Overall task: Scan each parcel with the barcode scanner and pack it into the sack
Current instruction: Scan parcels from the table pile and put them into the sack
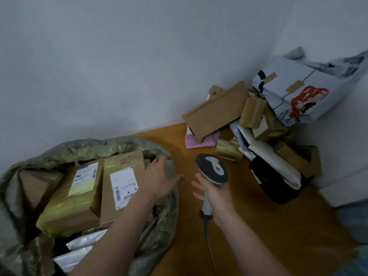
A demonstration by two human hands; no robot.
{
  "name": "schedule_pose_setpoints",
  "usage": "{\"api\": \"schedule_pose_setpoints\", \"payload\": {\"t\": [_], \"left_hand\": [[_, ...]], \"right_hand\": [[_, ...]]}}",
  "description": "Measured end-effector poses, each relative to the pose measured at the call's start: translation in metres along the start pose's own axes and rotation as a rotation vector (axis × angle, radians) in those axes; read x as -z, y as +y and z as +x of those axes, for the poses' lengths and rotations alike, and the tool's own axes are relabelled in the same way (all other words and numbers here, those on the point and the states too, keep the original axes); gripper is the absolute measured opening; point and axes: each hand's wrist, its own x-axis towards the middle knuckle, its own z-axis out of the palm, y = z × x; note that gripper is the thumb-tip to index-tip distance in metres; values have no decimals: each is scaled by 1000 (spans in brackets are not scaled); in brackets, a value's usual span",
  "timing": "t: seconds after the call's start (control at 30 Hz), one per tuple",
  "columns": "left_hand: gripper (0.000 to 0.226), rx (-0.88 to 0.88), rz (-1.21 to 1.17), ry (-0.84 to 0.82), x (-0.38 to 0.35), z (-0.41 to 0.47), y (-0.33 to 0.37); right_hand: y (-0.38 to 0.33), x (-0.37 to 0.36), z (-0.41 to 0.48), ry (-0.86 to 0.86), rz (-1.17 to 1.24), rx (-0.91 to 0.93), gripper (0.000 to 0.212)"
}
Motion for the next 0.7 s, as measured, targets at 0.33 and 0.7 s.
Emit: {"api": "schedule_pose_setpoints", "payload": {"t": [0.33, 0.7], "left_hand": [[76, -145, 273, 196, -53, 123, 141], [89, 39, 273, 299, -79, 251, 187]], "right_hand": [[-73, 74, 73, 39, 29, 122, 28], [-89, 138, 155, 63, -195, 264, 16]]}}
